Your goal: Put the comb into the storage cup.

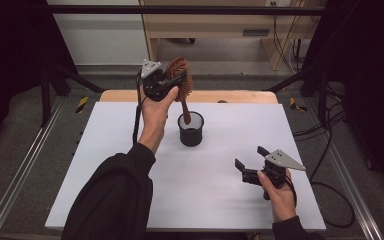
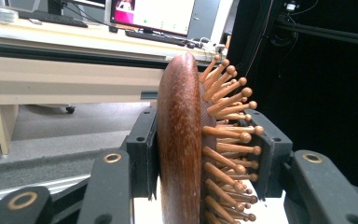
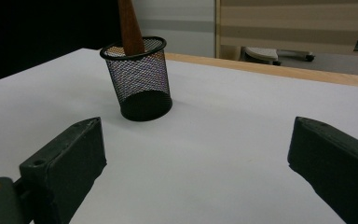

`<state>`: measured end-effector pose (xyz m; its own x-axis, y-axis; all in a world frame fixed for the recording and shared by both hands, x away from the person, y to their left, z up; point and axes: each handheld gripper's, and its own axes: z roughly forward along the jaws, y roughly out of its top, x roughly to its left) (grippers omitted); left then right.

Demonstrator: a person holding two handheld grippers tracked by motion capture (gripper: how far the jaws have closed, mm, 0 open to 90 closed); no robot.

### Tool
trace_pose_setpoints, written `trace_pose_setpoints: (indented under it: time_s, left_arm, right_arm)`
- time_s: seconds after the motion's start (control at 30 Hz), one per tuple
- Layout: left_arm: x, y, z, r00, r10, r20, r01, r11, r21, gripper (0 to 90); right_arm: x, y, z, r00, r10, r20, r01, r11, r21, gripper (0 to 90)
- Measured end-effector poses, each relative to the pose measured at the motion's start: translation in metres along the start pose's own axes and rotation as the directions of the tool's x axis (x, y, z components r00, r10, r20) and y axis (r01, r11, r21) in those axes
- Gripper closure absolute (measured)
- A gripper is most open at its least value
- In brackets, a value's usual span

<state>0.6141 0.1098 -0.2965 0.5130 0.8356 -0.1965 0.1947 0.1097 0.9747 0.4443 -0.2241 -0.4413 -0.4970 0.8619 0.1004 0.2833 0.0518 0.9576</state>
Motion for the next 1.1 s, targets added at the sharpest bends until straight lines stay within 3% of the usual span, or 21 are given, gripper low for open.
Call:
trace_pose_setpoints:
  time_s: [0.17,0.4,0.6,0.73,1.1]
  left_arm:
    - [0.0,-0.007,0.002,0.9996,-0.027,0.01,0.027,0.9996,0.01,51.8]
    - [-0.003,-0.019,0.004,0.9998,-0.015,0.014,0.015,0.9992,0.037,51.7]
    - [-0.005,-0.031,0.006,0.9992,-0.035,0.018,0.034,0.9984,0.046,51.7]
    - [-0.003,-0.034,0.007,0.9987,-0.05,0.013,0.05,0.9977,0.046,51.7]
    - [-0.004,-0.039,0.008,0.9989,-0.043,0.017,0.042,0.9974,0.058,51.6]
  right_arm:
    - [0.001,0.0,0.0,1.0,-0.004,-0.005,0.004,1.0,0.001,4.4]
    - [0.001,0.0,0.001,1.0,-0.005,-0.006,0.005,1.0,0.002,4.3]
    - [0.002,0.0,0.001,0.9999,-0.005,-0.01,0.005,1.0,0.003,4.4]
    - [0.001,-0.001,0.001,0.9999,-0.005,-0.01,0.005,1.0,0.005,4.4]
    - [0.003,-0.001,0.002,0.9998,-0.02,-0.007,0.02,1.0,0.012,4.4]
